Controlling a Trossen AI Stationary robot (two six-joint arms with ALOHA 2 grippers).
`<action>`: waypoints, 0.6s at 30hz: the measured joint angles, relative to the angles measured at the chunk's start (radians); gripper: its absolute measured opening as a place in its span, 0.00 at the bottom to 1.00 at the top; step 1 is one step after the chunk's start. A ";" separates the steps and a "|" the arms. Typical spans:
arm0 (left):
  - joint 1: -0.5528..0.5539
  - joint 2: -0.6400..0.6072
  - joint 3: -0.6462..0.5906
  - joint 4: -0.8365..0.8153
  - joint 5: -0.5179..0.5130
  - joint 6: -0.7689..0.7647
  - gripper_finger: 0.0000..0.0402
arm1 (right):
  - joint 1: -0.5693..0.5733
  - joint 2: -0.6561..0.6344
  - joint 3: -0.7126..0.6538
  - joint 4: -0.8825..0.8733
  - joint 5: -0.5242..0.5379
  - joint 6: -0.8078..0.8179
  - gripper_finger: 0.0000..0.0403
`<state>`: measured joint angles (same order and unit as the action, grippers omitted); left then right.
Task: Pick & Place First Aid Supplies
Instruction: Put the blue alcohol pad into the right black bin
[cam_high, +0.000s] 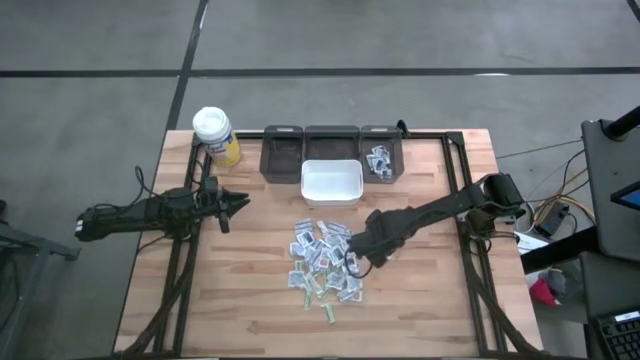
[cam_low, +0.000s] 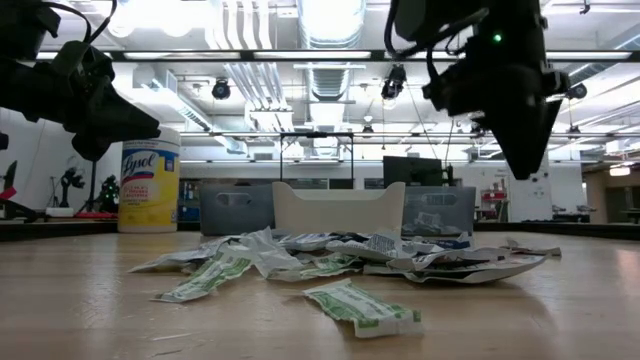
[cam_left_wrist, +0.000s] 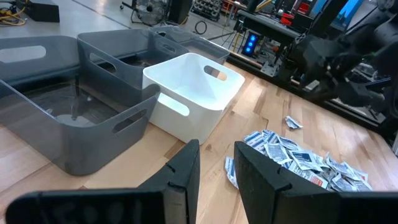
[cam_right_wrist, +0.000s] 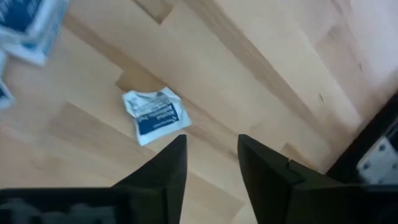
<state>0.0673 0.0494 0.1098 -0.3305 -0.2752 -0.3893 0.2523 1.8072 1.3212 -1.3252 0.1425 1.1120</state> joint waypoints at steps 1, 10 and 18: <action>0.000 0.000 0.000 0.000 0.000 0.000 0.23 | 0.000 0.000 -0.015 0.016 0.000 -0.031 0.36; 0.000 0.000 0.000 0.000 0.000 0.000 0.23 | -0.012 0.000 -0.120 0.182 -0.035 -0.246 0.37; 0.000 0.000 0.000 0.000 0.000 0.000 0.23 | -0.065 -0.002 -0.191 0.265 -0.159 -0.353 0.37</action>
<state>0.0673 0.0494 0.1097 -0.3305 -0.2752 -0.3893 0.1871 1.8057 1.1305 -1.0598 -0.0163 0.7588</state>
